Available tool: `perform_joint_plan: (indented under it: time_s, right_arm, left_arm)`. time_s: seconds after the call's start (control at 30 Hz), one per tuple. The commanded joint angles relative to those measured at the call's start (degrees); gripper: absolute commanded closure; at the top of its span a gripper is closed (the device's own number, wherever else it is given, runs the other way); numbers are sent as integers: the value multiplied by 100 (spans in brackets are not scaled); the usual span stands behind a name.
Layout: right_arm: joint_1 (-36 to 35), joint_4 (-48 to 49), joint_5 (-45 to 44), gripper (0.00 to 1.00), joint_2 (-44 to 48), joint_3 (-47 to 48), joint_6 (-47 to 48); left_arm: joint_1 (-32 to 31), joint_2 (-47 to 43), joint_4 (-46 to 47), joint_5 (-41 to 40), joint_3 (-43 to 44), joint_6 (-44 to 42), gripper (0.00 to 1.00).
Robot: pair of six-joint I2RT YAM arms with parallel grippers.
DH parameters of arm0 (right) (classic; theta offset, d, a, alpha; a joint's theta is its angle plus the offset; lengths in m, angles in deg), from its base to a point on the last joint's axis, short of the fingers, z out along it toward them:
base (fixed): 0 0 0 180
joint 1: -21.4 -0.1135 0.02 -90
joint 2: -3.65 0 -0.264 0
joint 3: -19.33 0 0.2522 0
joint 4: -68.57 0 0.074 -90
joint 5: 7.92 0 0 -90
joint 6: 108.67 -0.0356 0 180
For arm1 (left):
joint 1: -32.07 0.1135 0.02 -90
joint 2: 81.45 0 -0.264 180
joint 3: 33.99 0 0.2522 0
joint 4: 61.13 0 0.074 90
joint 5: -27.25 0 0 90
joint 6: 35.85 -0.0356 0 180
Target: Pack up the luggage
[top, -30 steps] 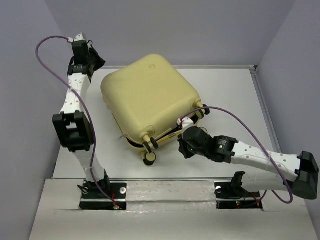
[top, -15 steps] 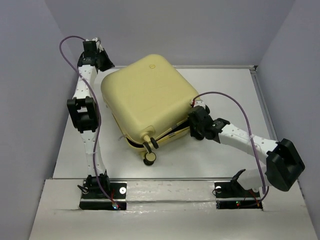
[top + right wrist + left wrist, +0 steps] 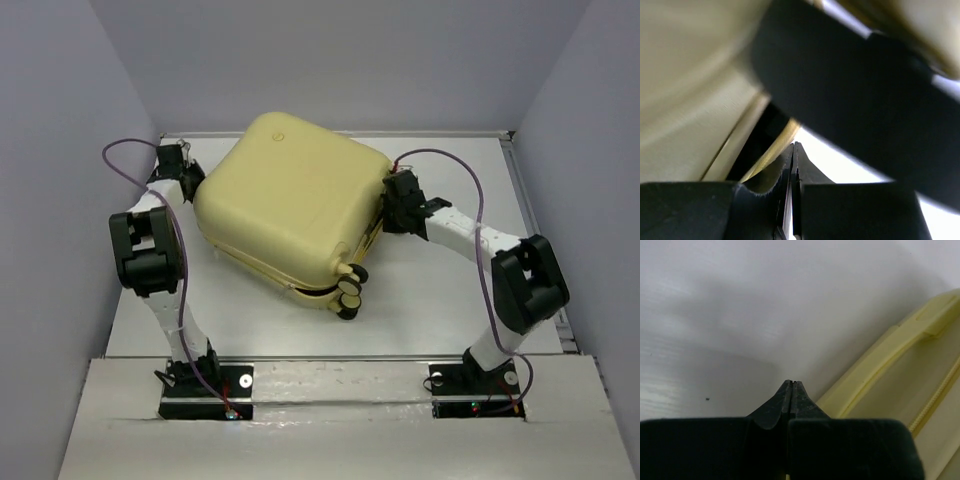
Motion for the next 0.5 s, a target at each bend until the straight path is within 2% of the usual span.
perform_joint_plan:
  time_s: [0.0,0.1,0.13,0.2,0.23,0.27,0.3,0.43,0.47]
  right_arm:
    - [-80,1718,1802,93,-1041,1671,-51]
    - [-80,1465,2529,93,-1578,2640,-165]
    - [-80,1402,2759,92,-1937,3287,-218]
    - [-80,1130,3226,91,-2317,3958,-367]
    - [-80,1007,3392,89,-2719,4666,-438]
    - [-80,641,3672,87,-2932,5065,-525]
    - [-80,420,3771,80,-3343,5869,-570]
    - [-27,101,4308,51,-3716,6676,-842]
    - [-27,101,4256,36,-3638,6677,-834]
  left_arm:
    - [-548,-1011,187,886,-1473,251,94]
    - [-618,-1907,302,852,-2379,269,94]
    - [-679,-2127,303,843,-2592,235,94]
    - [-750,-2795,294,913,-3179,217,94]
    - [-820,-3215,285,931,-3366,208,94]
    - [-829,-3419,294,914,-3550,234,94]
    - [-1108,-3813,372,914,-3926,330,94]
    - [-1426,-4562,636,931,-4667,699,94]
    - [-1584,-4947,637,905,-4790,944,94]
